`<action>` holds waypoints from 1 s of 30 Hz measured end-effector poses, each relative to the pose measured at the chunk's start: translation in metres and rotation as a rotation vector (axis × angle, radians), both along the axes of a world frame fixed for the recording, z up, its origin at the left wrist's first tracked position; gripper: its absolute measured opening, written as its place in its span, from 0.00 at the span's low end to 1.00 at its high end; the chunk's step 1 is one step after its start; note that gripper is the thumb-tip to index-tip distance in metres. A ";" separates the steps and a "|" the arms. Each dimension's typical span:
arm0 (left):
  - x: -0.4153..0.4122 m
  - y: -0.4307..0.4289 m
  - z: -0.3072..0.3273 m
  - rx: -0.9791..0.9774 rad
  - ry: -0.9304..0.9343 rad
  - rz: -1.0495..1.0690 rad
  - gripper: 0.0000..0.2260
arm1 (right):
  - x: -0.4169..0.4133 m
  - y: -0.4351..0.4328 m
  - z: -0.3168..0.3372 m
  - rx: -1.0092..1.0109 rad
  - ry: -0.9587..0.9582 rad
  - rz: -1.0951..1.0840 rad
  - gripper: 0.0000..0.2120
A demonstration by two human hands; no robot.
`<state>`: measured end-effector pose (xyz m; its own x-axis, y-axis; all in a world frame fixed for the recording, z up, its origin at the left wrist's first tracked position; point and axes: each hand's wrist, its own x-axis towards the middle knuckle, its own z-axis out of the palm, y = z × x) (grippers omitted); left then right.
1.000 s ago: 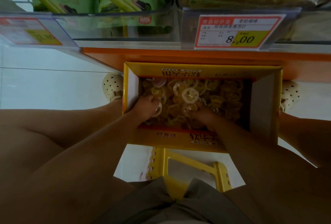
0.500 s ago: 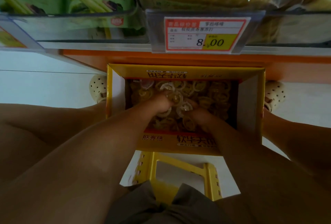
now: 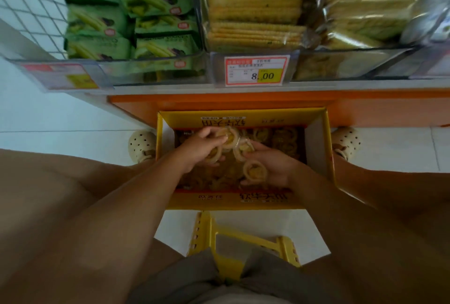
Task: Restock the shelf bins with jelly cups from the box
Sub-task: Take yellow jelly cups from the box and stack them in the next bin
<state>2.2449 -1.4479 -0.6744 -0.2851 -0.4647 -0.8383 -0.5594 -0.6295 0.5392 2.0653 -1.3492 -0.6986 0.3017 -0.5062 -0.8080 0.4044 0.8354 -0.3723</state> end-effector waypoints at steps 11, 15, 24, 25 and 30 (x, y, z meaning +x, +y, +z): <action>0.002 0.028 0.144 -0.404 0.126 -0.105 0.27 | 0.008 0.029 0.156 -0.326 0.421 -0.166 0.10; -0.006 0.023 0.228 -0.639 0.213 -0.220 0.20 | 0.003 0.026 0.241 -0.579 0.700 -0.156 0.10; 0.008 0.002 0.423 -1.292 0.335 -0.122 0.10 | -0.020 0.000 0.472 -1.121 1.287 -0.118 0.09; 0.011 -0.003 0.437 -1.367 0.297 -0.122 0.10 | -0.022 -0.010 0.495 -1.180 1.363 -0.105 0.08; 0.017 -0.028 0.459 -1.489 0.176 -0.086 0.13 | -0.046 -0.091 0.560 -1.120 1.686 0.274 0.08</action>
<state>2.2622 -1.4755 -0.2150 -0.3989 -0.8147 0.4208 -0.4271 0.5712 0.7010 2.0193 -1.4400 -0.1388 -0.1186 -0.9589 0.2577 -0.8907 -0.0120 -0.4544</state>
